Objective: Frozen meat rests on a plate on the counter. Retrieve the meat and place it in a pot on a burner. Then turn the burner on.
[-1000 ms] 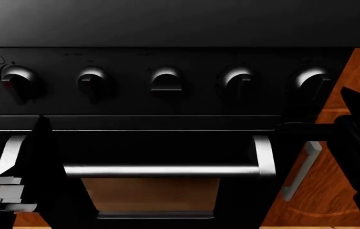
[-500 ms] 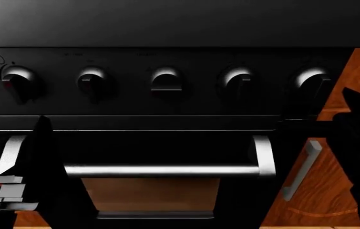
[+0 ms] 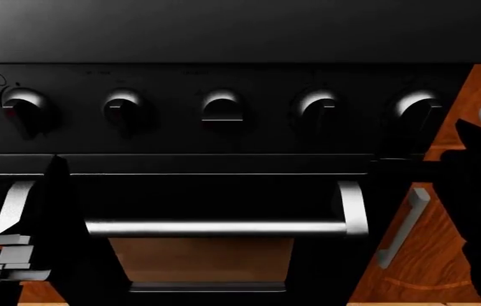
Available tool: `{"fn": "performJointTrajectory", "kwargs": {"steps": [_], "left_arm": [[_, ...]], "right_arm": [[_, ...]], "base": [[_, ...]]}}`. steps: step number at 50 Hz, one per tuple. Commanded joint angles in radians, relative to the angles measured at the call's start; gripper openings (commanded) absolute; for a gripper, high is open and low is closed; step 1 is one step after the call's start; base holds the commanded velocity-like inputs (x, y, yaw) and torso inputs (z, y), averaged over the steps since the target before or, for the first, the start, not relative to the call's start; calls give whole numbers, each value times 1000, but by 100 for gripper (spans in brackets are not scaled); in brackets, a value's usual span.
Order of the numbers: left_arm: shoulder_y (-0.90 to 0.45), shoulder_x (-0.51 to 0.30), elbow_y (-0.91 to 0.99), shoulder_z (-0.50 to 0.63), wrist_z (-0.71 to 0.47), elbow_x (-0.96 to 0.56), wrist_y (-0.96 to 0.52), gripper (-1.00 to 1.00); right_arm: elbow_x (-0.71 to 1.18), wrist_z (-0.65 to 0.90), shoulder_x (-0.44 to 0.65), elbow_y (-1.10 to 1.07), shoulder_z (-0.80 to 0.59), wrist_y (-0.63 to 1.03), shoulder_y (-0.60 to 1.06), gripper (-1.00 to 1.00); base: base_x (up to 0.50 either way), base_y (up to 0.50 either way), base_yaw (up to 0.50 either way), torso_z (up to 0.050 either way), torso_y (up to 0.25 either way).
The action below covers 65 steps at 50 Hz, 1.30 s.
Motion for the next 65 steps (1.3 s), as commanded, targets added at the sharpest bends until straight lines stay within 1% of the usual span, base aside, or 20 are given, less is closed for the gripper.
{"fn": "performJointTrajectory", "kwargs": {"steps": [1, 30, 40, 41, 56, 65], "left_arm": [[3, 5, -10, 2, 4, -1, 4, 100], [-10, 12, -24, 5, 8, -11, -4, 100], [-8, 13, -26, 5, 8, -10, -4, 100], [-7, 12, -25, 4, 7, -10, -4, 100], [-1, 10, -18, 2, 7, -4, -3, 100], [6, 5, -14, -5, 4, -2, 2, 100]], "right_arm": [[-79, -51, 5, 19, -31, -30, -9, 100], [-198, -126, 14, 76, -105, -95, -5, 100], [-202, -121, 16, 83, -105, -109, 6, 100], [-198, -120, 17, 79, -104, -109, 9, -100], [-158, -95, 28, 66, -90, -103, 31, -100], [-192, -116, 47, 48, -115, -115, 43, -100]], "base": [[0, 0, 0, 0, 0], [3, 0, 2, 0, 0], [12, 1, 8, 0, 0], [13, 0, 8, 0, 0], [13, 3, 10, 0, 0], [12, 3, 10, 0, 0]]}}
